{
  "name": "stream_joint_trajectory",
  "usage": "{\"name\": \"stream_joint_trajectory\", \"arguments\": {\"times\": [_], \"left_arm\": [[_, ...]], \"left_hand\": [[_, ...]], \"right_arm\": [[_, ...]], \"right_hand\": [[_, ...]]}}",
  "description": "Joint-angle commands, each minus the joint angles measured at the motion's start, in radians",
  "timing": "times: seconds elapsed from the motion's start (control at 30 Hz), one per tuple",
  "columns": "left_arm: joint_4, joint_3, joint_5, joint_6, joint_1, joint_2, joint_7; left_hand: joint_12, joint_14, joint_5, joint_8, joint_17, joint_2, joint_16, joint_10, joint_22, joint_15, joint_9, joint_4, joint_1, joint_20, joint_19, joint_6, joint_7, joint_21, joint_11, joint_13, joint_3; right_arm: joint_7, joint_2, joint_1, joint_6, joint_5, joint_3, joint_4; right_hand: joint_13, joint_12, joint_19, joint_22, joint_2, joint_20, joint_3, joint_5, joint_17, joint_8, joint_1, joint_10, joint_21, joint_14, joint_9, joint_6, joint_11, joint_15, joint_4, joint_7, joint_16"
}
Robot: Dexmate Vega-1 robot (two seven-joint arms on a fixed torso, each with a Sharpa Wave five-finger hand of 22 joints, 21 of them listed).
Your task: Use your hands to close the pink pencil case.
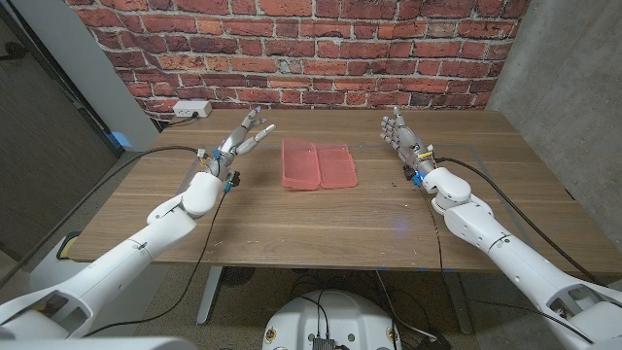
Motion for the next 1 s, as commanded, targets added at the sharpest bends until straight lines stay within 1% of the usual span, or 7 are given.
{"name": "stream_joint_trajectory", "arguments": {"times": [0.03,0.3,0.47,0.67,0.7,0.87,1.0], "left_arm": [[-0.002,0.038,0.134,-0.036,-0.030,0.073,-0.050],[0.016,0.056,0.176,-0.068,-0.048,0.086,-0.073],[0.020,0.059,0.207,-0.076,-0.049,0.089,-0.058],[0.019,0.059,0.185,-0.075,-0.045,0.096,-0.093],[0.027,0.062,0.169,-0.079,-0.049,0.093,-0.111],[0.052,0.090,0.186,-0.100,-0.077,0.094,-0.160],[0.069,0.110,0.201,-0.102,-0.095,0.085,-0.185]], "left_hand": [[0.005,-0.014,0.012,0.091,0.002,0.008,0.009,0.017,0.004,-0.129,0.006,0.005,0.012,0.000,-0.013,0.206,0.001,0.011,0.002,0.004,-0.022],[-0.022,-0.032,0.016,0.112,0.003,0.007,0.003,-0.063,0.005,-0.134,-0.002,0.006,0.015,-0.005,-0.018,0.281,-0.006,0.012,0.004,0.004,-0.034],[-0.029,-0.035,0.020,0.113,0.005,0.008,0.004,-0.124,0.006,-0.137,-0.010,0.007,0.017,-0.006,-0.021,0.300,0.012,0.013,0.003,0.004,-0.043],[-0.014,-0.048,0.029,0.160,0.009,0.018,0.002,-0.213,0.007,-0.143,-0.019,0.014,0.018,-0.015,-0.034,0.458,0.092,0.013,0.030,0.004,-0.059],[-0.008,-0.047,0.032,0.180,0.009,0.024,0.003,-0.231,0.008,-0.142,-0.022,0.018,0.017,-0.016,-0.034,0.539,0.095,0.015,0.035,0.004,-0.065],[-0.004,-0.056,0.034,0.183,0.010,0.025,0.001,-0.237,0.008,-0.136,-0.025,0.019,0.017,-0.016,-0.040,0.567,0.091,0.014,0.036,0.004,-0.069],[-0.020,-0.078,0.036,0.174,0.011,0.031,-0.004,-0.307,0.009,-0.131,-0.028,0.025,0.012,-0.015,-0.052,0.578,0.081,0.012,0.039,0.002,-0.076]], "right_arm": [[-0.013,0.002,-0.005,-0.005,-0.003,-0.001,-0.011],[-0.018,0.002,-0.009,-0.003,-0.003,0.001,-0.013],[-0.020,0.003,-0.011,-0.001,-0.001,0.003,-0.014],[-0.019,0.003,-0.013,-0.001,0.004,0.007,-0.013],[-0.018,0.002,-0.012,0.002,0.001,0.006,-0.011],[-0.006,0.001,-0.005,0.003,0.005,0.005,-0.004],[-0.006,0.005,-0.005,0.007,0.015,0.012,-0.003]], "right_hand": [[0.002,0.007,-0.002,0.004,-0.002,0.003,0.004,0.000,0.004,0.002,0.014,0.000,-0.001,-0.007,0.004,-0.007,0.003,0.000,-0.004,0.002,0.002],[0.002,0.007,-0.003,0.004,-0.002,0.003,0.005,-0.001,0.004,0.002,0.016,0.000,0.000,-0.007,0.004,-0.008,0.003,0.000,-0.005,0.000,0.003],[0.002,0.008,-0.004,0.004,-0.001,0.003,0.006,-0.001,0.004,0.002,0.016,0.000,0.001,-0.007,0.004,-0.009,0.005,0.000,-0.005,-0.001,0.003],[0.002,0.007,-0.004,0.004,0.000,0.003,0.007,-0.002,0.004,0.002,0.017,-0.002,0.001,-0.007,0.004,-0.010,0.002,0.000,-0.006,-0.005,0.004],[0.002,0.007,-0.004,0.004,0.000,0.003,0.007,-0.002,0.004,0.002,0.017,-0.001,0.001,-0.007,0.004,-0.010,0.003,0.000,-0.006,-0.005,0.004],[0.002,0.008,-0.005,0.004,0.000,0.003,0.007,-0.003,0.004,0.002,0.017,0.000,0.002,-0.008,0.004,-0.010,0.004,0.000,-0.007,-0.007,0.004],[0.002,0.008,-0.005,0.004,0.000,0.004,0.008,-0.003,0.004,0.003,0.017,0.000,0.002,-0.008,0.004,-0.010,0.004,0.000,-0.007,-0.007,0.005]]}}
